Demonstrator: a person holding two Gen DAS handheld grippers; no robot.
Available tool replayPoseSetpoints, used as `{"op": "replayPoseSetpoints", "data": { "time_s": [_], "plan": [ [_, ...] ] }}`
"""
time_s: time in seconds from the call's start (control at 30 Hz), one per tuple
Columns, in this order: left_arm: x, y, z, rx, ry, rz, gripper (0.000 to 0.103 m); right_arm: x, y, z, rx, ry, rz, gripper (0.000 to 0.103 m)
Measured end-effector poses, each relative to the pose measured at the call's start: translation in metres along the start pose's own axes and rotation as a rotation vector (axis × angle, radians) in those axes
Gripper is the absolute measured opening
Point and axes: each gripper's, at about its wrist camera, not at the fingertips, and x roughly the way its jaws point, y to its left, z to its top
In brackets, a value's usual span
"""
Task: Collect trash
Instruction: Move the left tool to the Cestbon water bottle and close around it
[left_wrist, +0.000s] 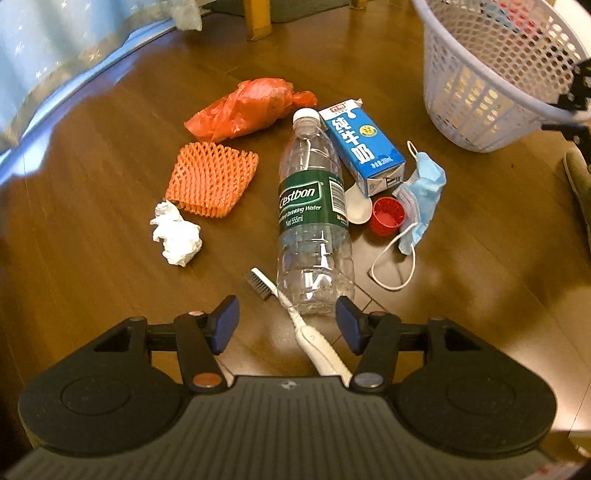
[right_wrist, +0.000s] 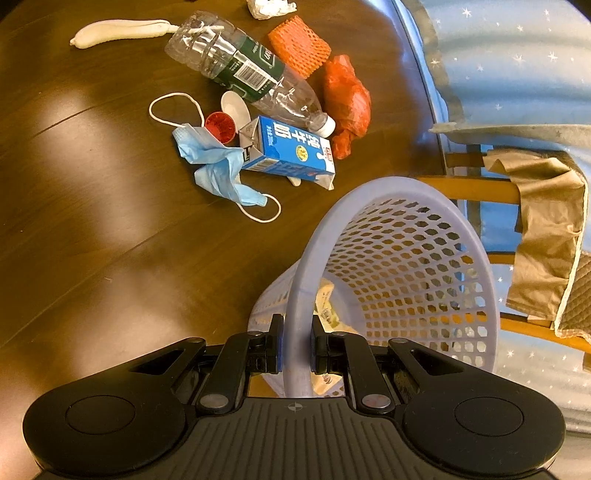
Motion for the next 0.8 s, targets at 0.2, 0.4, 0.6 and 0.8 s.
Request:
{"op": "replayPoseSetpoints", "data": {
  "time_s": [0.2,0.4,0.6,0.8],
  "plan": [
    [0.013,-0.004,0.019,-0.03,-0.043,-0.014,0.064,0.002,-0.004,0.0,0.018,0.007,0.002,0.01],
    [0.041,-0.012,0.045,-0.017,-0.04,-0.022,0.064,0.002,-0.006,-0.001,0.024,0.007,0.009,0.01],
    [0.067,-0.023,0.055,-0.001,-0.001,-0.016,0.064,0.005,-0.008,-0.004,0.027,0.014,0.004,0.01],
    [0.083,-0.028,0.062,0.004,0.031,-0.016,0.064,0.006,-0.013,-0.004,0.046,0.017,0.011,0.009]
  ]
}}
